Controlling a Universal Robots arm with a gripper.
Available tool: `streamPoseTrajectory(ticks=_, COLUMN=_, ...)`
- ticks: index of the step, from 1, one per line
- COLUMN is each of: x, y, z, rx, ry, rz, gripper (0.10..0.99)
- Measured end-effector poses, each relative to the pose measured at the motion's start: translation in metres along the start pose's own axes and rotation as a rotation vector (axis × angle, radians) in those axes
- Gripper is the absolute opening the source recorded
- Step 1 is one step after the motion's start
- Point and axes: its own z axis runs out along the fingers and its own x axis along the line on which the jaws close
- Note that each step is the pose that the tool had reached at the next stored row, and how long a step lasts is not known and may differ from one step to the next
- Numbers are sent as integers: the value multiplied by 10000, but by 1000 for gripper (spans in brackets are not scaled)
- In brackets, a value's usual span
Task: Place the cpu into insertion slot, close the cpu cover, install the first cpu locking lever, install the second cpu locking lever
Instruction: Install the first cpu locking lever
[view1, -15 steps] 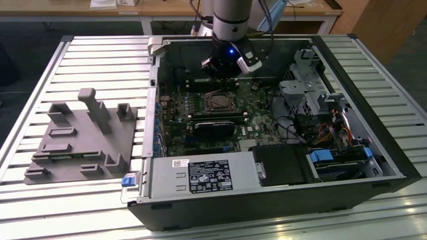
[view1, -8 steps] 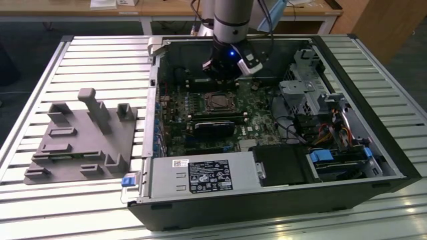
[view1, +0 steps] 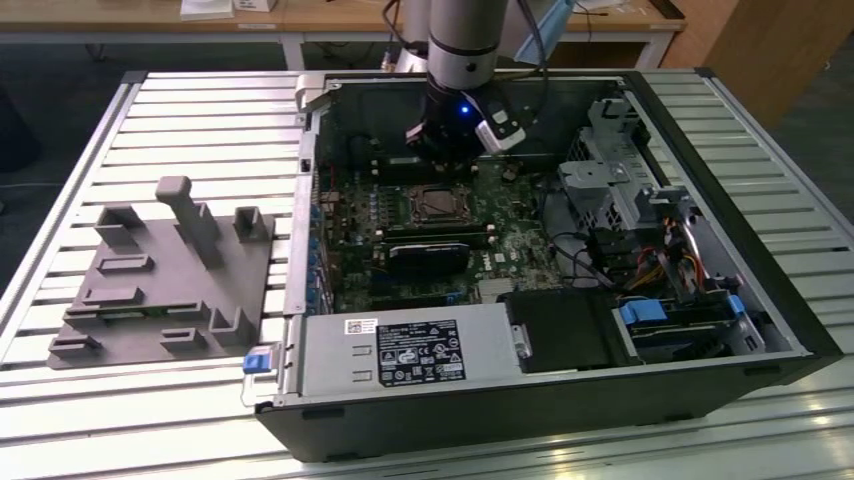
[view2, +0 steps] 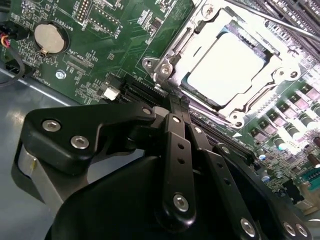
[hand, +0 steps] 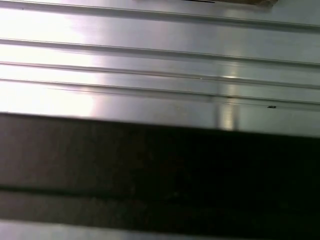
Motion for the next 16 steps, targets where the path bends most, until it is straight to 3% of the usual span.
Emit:
streamPoseTrajectory(ticks=6, x=-3, y=19, z=27, rx=251, ry=20, rz=0, gripper=106)
streamPoseTrajectory(ticks=16, x=-5, y=35, z=14, rx=267, ry=15, rz=-1, gripper=106)
